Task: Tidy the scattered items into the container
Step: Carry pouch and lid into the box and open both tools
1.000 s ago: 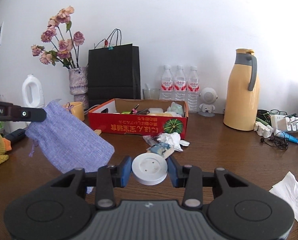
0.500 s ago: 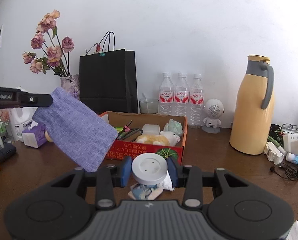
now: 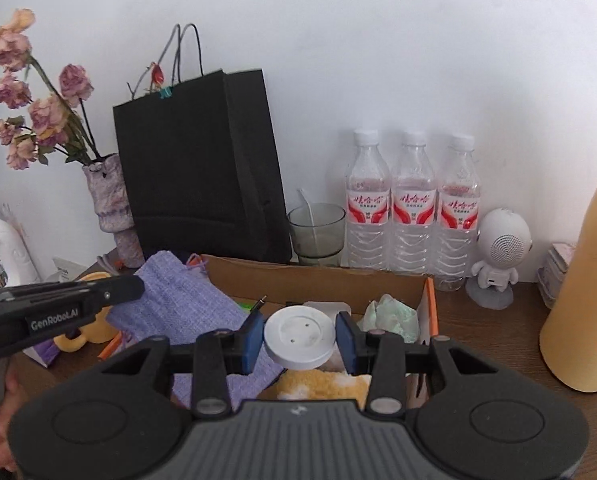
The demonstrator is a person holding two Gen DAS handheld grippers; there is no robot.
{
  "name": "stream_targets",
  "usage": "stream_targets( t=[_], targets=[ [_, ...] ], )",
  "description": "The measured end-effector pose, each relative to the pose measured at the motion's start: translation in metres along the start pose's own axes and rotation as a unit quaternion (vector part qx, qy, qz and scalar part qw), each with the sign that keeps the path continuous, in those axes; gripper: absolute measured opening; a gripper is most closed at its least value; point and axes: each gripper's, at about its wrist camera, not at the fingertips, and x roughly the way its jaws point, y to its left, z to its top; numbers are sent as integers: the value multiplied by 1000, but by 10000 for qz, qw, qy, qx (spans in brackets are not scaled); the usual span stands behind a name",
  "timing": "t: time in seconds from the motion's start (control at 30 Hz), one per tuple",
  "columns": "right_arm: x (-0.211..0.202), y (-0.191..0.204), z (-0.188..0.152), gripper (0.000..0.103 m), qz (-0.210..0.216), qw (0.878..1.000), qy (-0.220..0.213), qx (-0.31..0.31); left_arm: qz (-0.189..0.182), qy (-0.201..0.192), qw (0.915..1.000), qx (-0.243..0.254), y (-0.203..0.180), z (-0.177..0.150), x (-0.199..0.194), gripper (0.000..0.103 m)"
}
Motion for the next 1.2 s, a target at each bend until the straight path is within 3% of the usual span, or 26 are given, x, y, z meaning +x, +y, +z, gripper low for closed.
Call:
stream_targets(
  t=[0.17, 0.3, 0.5, 0.53, 0.57, 0.6, 0.63, 0.7, 0.77, 0.87, 0.93, 1.07, 1.2],
  targets=[
    [57, -19, 26, 38, -103, 9967, 748, 284, 359, 662, 9971, 115, 3, 14, 54, 3],
    [98, -37, 32, 38, -175, 9861, 1543, 596, 512, 1444, 9878, 270, 1, 14, 92, 3],
    [130, -54, 18, 40, -199, 9637, 2507, 895, 686, 2019, 9746, 682, -6, 12, 102, 6],
    [131, -54, 17, 48, -200, 9619, 2573, 901, 703, 2134, 9725, 605, -5, 13, 103, 12],
    [131, -54, 18, 56, -191, 9615, 2587, 906, 714, 2235, 9706, 533, -3, 14, 103, 31],
    [128, -52, 19, 74, -206, 9617, 2584, 892, 735, 2295, 9692, 513, -3, 14, 103, 45],
    [125, -49, 22, 83, -244, 9626, 2563, 839, 783, 2308, 9683, 545, -4, 15, 101, 61],
    [113, -43, 26, 83, -310, 9660, 2469, 703, 828, 2358, 9667, 550, -4, 16, 95, 73],
    [99, -41, 29, 84, -287, 9676, 2406, 705, 779, 2413, 9667, 345, -1, 18, 88, 93],
    [75, -39, 29, 86, -133, 9707, 2304, 675, 902, 2297, 9686, 296, -3, 16, 70, 103],
    [54, -34, 23, 88, -22, 9759, 2103, 588, 919, 2087, 9730, 356, -10, 11, 52, 103],
    [-1, -20, 0, 89, 192, 9884, 1473, 302, 767, 1446, 9855, 437, -27, -10, -1, 103],
    [-75, -20, -38, 89, 485, 9961, 738, -65, 879, 821, 9916, 484, -46, -40, -56, 103]
  ],
)
